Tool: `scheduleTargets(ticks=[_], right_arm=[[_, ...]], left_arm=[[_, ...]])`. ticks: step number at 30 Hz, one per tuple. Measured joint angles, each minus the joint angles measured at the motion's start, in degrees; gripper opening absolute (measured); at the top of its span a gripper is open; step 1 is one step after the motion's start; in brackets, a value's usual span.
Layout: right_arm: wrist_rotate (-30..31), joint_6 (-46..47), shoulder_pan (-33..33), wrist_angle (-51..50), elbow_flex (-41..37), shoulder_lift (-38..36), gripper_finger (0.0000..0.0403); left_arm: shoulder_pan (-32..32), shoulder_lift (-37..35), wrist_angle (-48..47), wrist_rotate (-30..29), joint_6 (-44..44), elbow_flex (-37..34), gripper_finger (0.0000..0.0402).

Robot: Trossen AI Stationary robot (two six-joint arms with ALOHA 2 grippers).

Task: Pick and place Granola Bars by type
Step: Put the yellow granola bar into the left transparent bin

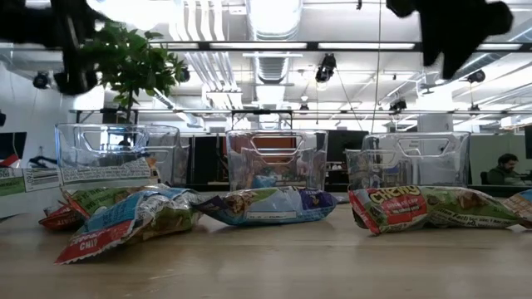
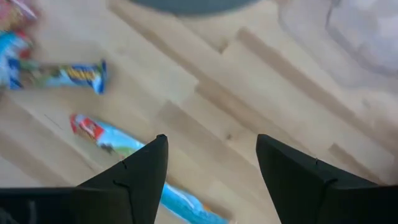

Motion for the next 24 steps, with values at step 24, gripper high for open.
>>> scheduleTargets(ticks=[24], right_arm=[[-4.0,-10.1,0.7,3.6,-8.2,0.0,0.0228]], left_arm=[[-32.5,57.4,-22.8,-2.6,47.2,26.8,0.0161]])
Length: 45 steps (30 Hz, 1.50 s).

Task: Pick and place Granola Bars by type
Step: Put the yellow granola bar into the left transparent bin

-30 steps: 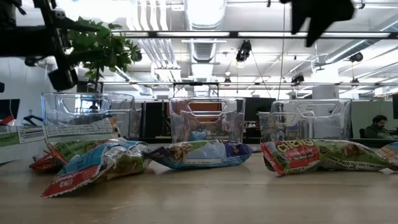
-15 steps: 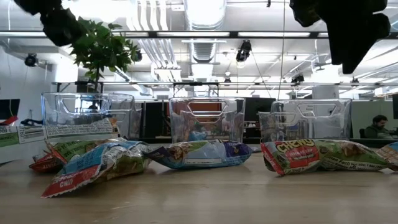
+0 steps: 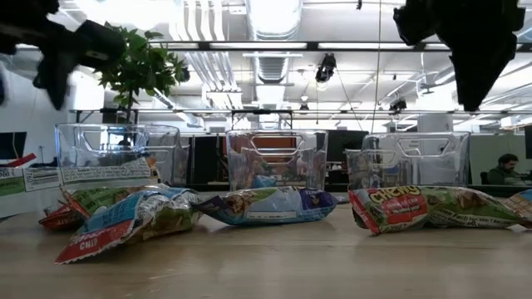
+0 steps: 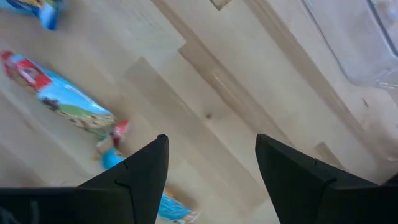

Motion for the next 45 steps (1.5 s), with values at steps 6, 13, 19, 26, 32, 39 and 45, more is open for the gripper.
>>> scheduleTargets(ticks=[6,13,19,26,32,39,45], right_arm=[[-0.5,-2.4,0.1,0.2,-2.4,0.0,0.0228],[-1.2,-5.3,0.8,1.3,-4.1,0.0,0.0228],[-1.2,-6.3,1.2,1.5,-4.4,0.0,0.0228],[-1.2,-7.2,1.2,1.6,-4.4,-0.1,0.0228],[0.0,-8.5,2.2,1.4,-4.4,-0.1,0.0228],[5.9,-10.0,2.5,1.4,-4.5,-0.9,0.0228],[14.5,-6.9,1.4,1.5,-4.9,-4.0,0.0228]], left_arm=[[0.1,8.3,0.6,-1.8,-1.7,1.9,0.0161],[1.4,16.0,4.6,-1.9,0.8,3.3,0.0161],[3.4,20.7,5.8,-1.6,0.7,3.3,0.0161],[5.9,24.5,4.7,4.5,-3.8,3.0,0.0159],[6.7,22.2,1.0,9.9,-12.0,2.6,0.0103],[6.1,13.4,-2.6,20.4,-38.9,3.4,0.0018],[5.4,0.4,-2.3,-1.8,-68.8,6.5,0.0026]])
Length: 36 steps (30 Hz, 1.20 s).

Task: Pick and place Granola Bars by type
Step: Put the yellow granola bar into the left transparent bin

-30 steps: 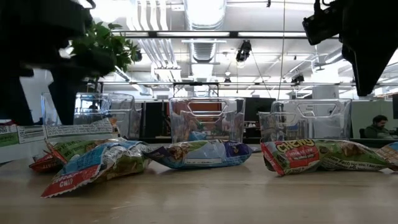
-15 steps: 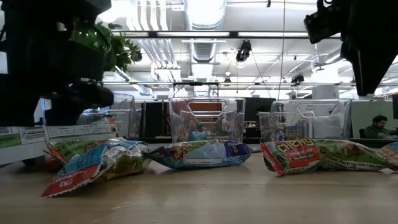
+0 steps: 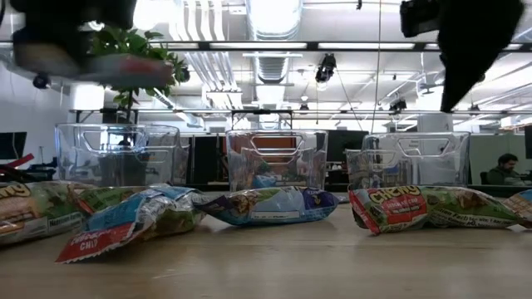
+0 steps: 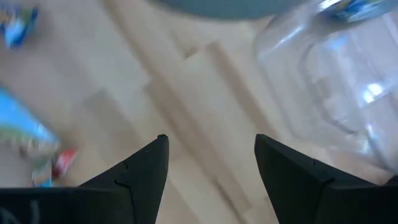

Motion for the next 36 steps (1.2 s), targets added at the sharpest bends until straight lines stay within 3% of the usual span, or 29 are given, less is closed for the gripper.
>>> scheduleTargets(ticks=[5,6,8,10,13,17,20,24,28,32,36], right_arm=[[4.0,3.0,-3.2,0.3,-0.3,-3.4,0.0228],[4.2,3.0,-3.9,0.6,-0.3,-4.1,0.0228],[4.8,2.7,-4.7,1.3,-0.3,-5.3,0.0228],[5.3,1.7,-5.4,1.9,-0.3,-6.6,0.0228],[5.4,0.7,-5.8,2.2,-0.3,-7.8,0.0228],[5.9,0.6,-5.8,2.6,-0.3,-8.2,0.0228],[6.2,0.6,-5.8,2.8,-0.4,-8.1,0.0228],[6.2,0.6,-5.8,2.9,-0.5,-8.0,0.0228],[6.2,-0.4,-5.8,3.0,-0.7,-8.0,0.0228],[6.2,-3.3,-5.8,3.0,-1.3,-8.0,0.0228],[6.2,-5.8,-5.8,4.1,-2.4,-8.0,0.0228]], left_arm=[[1.3,-9.6,-5.1,-36.5,-25.0,0.0,0.0022],[2.0,-10.7,-8.3,-41.3,-28.9,0.0,0.0019],[4.5,-11.9,-15.6,-45.2,-34.8,-0.1,0.0017],[8.3,-12.0,-21.4,-43.5,-36.6,-0.4,0.0018],[14.0,-11.4,-21.7,-37.4,-34.5,-2.4,0.0032],[20.3,-9.7,-18.1,-30.7,-24.3,-5.4,0.0075],[23.7,-9.2,-17.8,-29.6,-23.3,-5.9,0.0116],[25.1,-9.6,-18.3,-23.8,-19.0,-3.4,0.0156],[19.0,-10.6,-12.9,-22.9,0.0,3.0,0.0166],[8.8,-10.3,-5.2,-13.5,23.6,8.8,0.0166],[-1.8,-8.2,-4.3,-9.9,22.8,10.4,0.0166]])
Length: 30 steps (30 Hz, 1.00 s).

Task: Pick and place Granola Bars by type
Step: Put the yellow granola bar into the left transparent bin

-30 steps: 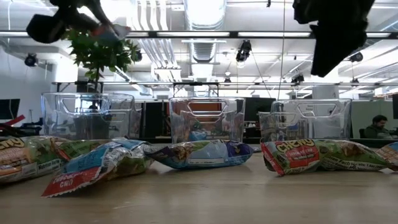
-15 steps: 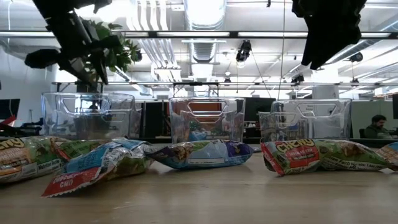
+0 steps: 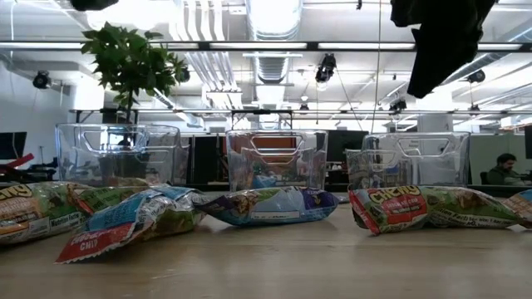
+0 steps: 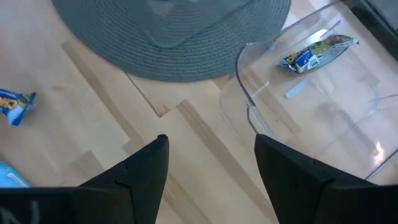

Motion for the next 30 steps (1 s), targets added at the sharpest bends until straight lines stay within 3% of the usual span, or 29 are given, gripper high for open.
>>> scheduleTargets(ticks=[3,7,16,20,25,30], right_arm=[[-0.1,-0.1,0.0,1.5,-1.2,0.0,0.0228],[-1.7,-0.2,-0.2,3.5,-2.5,0.0,0.0228],[-3.1,1.2,-0.3,5.5,-3.2,0.0,0.0228],[-3.6,1.9,-0.3,6.0,-3.2,0.0,0.0228],[-4.1,2.0,-0.3,6.2,-3.2,0.0,0.0228],[-4.5,2.0,-0.3,6.2,-3.3,0.0,0.0228]], left_arm=[[-6.6,3.0,-2.2,0.7,-5.8,-0.8,0.0166],[-12.8,9.8,-7.4,6.0,-7.9,-1.7,0.0165],[-19.3,23.3,-15.7,11.6,-7.9,-2.2,0.0165],[-22.1,25.0,-15.5,11.6,-8.9,-2.8,0.0165],[-26.2,23.8,-15.2,13.4,-16.4,-7.2,0.0165],[-28.2,21.3,-9.5,14.0,-17.6,-12.1,0.0165]])
